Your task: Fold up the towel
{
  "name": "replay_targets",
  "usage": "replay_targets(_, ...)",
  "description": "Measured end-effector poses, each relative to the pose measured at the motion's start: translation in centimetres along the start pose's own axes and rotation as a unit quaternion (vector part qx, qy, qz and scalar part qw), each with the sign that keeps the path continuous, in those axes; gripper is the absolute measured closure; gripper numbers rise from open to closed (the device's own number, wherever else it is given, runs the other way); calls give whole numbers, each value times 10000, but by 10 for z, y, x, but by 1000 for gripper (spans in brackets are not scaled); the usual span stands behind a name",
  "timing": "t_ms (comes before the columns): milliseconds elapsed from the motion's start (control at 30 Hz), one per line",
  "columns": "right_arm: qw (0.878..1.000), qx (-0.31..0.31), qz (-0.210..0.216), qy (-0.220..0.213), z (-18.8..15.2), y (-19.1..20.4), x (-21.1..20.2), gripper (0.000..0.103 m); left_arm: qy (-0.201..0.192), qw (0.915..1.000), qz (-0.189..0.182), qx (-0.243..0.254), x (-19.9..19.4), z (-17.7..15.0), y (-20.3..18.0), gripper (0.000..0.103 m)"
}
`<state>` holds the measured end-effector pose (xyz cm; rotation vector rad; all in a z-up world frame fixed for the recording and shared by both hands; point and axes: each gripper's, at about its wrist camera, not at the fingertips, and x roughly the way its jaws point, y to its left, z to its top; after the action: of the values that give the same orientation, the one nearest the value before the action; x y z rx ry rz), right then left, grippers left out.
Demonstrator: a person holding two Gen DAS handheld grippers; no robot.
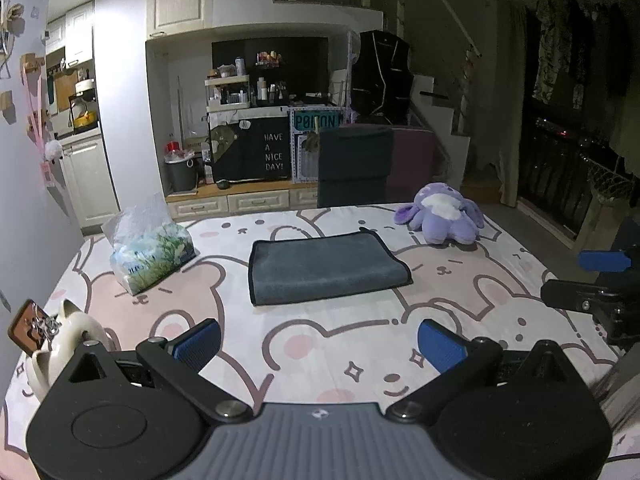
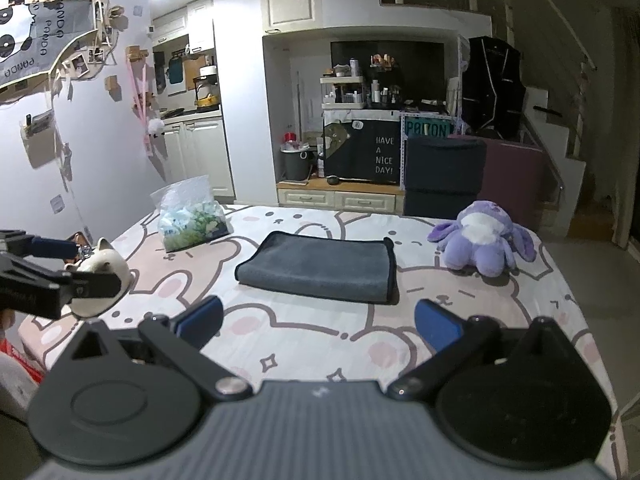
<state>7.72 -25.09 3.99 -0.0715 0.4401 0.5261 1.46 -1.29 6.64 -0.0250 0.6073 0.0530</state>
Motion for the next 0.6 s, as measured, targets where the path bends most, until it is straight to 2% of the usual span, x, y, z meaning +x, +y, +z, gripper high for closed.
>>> replay_targets(600,9996,54,239,116,-6,2,-7,0,104,9999,-64,-65,-6,-9,1,0)
